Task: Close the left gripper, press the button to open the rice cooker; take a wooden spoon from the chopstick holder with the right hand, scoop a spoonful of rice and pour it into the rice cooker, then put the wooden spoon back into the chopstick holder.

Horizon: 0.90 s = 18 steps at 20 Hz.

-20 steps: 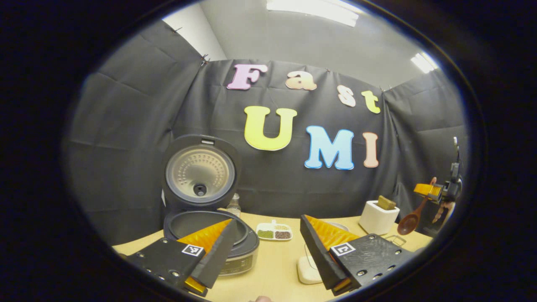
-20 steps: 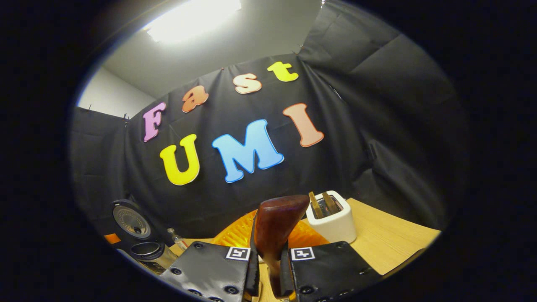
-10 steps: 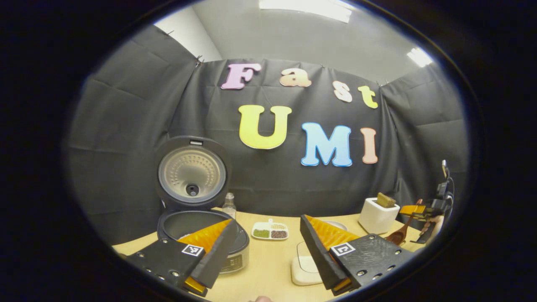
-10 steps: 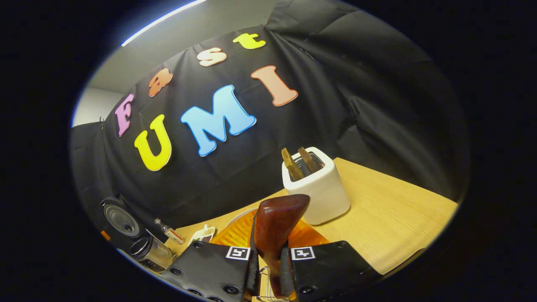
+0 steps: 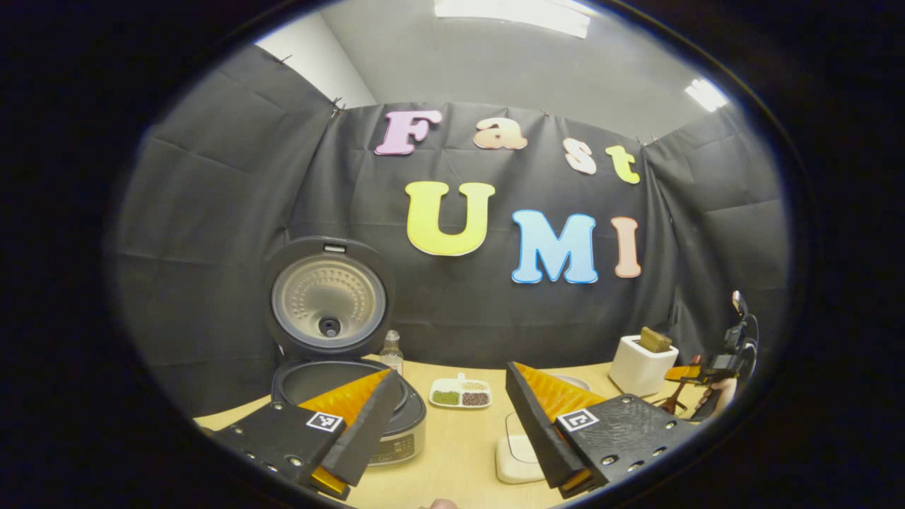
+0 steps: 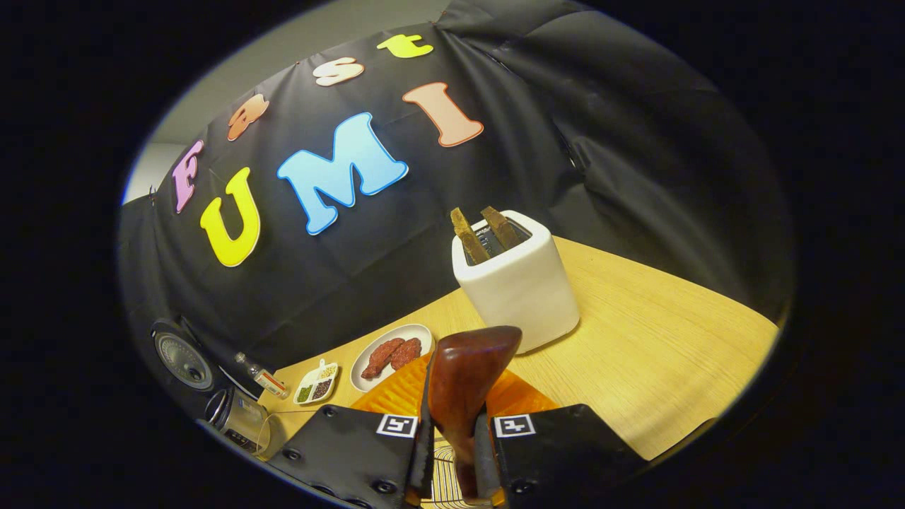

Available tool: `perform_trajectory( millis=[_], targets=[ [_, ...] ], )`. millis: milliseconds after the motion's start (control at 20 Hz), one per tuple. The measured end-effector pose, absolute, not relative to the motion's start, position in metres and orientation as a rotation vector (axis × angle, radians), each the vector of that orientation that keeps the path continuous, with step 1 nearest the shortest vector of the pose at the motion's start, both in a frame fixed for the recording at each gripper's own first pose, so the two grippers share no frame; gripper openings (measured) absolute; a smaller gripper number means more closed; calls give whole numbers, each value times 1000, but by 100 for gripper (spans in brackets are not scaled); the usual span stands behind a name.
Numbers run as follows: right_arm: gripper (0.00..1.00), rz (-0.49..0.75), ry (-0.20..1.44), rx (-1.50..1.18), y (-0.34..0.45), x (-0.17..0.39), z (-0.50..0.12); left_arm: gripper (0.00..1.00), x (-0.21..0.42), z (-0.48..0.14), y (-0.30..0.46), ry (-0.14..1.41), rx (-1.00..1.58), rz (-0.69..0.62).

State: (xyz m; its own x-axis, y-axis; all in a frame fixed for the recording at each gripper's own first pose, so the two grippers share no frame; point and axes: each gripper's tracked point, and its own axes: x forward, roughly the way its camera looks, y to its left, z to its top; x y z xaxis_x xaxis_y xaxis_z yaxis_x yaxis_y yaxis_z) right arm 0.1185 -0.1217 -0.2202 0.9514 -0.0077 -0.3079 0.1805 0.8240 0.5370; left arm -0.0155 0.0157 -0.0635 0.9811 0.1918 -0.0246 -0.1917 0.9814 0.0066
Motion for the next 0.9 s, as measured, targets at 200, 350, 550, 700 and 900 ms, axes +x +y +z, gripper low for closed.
perform_trajectory(
  millis=[200,350,550,700,900],
  targets=[
    [41,-170,251,516,-142,102,-206,92,-23,-51,57,7,62,289],
    [99,-213,202,437,-150,88,-189,92,-24,-34,92,-34,117,388],
    [98,-264,94,260,-162,61,-146,95,-5,-9,117,-58,171,404],
    [98,-261,-6,188,-162,28,-107,92,14,14,125,-74,215,393],
    [98,-218,-84,168,-146,6,-75,92,38,46,133,-124,268,398]
  ],
)
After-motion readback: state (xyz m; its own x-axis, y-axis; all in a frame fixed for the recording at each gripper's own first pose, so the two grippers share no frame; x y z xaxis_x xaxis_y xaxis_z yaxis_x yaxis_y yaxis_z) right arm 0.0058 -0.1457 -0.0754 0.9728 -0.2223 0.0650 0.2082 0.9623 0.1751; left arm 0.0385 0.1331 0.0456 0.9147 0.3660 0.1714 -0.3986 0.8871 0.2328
